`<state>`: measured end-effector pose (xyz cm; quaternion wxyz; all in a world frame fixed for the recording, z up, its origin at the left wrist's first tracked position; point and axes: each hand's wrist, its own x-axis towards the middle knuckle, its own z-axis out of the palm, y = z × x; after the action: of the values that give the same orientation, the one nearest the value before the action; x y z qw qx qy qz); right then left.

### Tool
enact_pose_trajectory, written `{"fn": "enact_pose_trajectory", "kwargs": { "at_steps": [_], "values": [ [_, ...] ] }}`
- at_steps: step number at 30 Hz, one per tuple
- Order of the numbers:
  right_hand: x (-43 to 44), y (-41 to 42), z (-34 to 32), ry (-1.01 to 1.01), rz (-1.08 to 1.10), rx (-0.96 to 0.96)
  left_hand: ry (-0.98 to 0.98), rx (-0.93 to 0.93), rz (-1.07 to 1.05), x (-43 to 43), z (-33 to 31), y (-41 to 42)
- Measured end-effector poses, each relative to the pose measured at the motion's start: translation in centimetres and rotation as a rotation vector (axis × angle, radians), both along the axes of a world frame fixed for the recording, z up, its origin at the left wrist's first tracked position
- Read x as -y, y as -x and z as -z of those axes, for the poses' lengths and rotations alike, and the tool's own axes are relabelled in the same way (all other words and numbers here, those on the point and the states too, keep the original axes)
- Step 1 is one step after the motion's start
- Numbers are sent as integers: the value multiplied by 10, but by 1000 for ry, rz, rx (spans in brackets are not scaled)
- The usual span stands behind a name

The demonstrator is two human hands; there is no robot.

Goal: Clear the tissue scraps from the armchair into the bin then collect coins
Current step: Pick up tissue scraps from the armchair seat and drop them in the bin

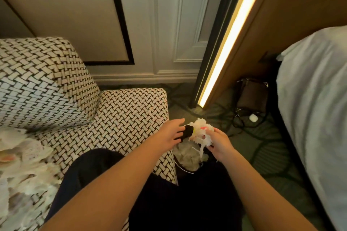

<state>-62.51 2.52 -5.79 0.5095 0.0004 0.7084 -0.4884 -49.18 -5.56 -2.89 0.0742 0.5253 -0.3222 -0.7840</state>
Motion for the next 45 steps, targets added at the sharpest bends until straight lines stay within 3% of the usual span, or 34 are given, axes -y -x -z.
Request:
{"fn": "enact_pose_trajectory", "kwargs": {
  "at_steps": [12,24,35,45],
  "values": [
    [7,2,9,-35,28,276,82,67,58,11,5,-24],
    [20,-17,-26,9,-163,67,170,32,38,14,-16,-53],
    [64,-134,-94,202,-356,-37,350,-59,-200,31,-62,-176],
    [92,-279,-94,254,-705,-79,446,39,-440,29,-53,-334]
  ]
}}
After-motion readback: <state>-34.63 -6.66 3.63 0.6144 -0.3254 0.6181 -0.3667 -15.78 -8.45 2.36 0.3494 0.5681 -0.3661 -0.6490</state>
